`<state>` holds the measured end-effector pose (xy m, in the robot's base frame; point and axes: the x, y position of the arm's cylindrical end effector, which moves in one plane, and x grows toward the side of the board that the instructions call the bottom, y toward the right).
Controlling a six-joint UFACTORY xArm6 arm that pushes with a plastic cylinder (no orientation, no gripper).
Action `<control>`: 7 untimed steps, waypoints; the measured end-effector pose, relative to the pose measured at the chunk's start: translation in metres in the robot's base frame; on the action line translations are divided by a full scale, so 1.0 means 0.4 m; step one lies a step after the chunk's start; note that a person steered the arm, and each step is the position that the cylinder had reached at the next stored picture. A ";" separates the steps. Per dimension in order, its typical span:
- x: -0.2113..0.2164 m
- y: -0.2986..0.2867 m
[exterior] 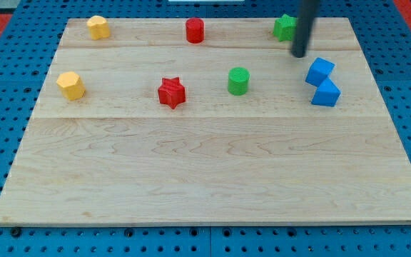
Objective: Separate the blue blocks
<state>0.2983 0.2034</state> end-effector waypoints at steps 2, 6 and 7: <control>0.217 0.037; 0.108 0.165; 0.105 0.071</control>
<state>0.3403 0.2318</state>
